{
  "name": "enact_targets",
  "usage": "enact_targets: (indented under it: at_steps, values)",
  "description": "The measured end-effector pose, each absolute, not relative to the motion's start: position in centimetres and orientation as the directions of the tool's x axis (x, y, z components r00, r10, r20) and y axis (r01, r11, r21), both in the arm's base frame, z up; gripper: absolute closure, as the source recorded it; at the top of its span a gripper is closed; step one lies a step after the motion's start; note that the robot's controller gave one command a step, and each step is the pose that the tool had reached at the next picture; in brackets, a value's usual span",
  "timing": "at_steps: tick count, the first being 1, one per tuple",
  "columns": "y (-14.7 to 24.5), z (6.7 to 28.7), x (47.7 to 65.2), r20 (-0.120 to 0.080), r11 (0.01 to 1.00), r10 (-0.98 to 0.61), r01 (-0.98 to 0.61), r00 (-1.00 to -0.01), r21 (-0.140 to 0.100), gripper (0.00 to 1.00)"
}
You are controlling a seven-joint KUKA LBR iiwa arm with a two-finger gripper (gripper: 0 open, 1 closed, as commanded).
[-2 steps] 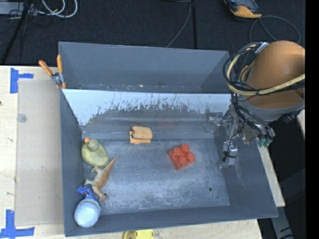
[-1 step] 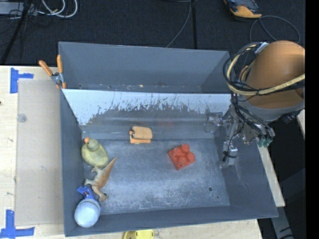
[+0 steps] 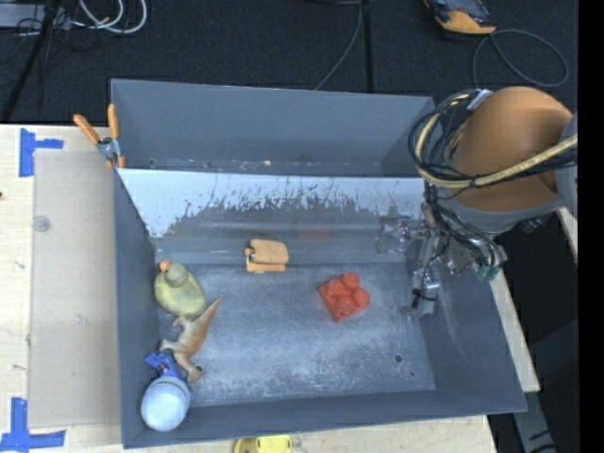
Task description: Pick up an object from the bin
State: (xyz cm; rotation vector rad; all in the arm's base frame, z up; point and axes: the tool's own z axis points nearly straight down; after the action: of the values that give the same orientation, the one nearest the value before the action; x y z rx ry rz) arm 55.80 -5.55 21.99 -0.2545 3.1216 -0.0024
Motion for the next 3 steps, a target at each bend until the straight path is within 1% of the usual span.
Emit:
enact_targets:
  at_steps: [1,2,3]
  values:
    - [-3.9,16.6,57.0,-0.006,0.987,-0.16,-0.16,-0.987,-0.001,0.0]
    - [-0.9,12.4,59.1,-0.007,0.98,-0.199,-0.199,-0.98,-0.001,0.0]
    - [-8.2,7.9,57.5,-0.008,0.956,-0.293,-0.293,-0.956,-0.003,1.0]
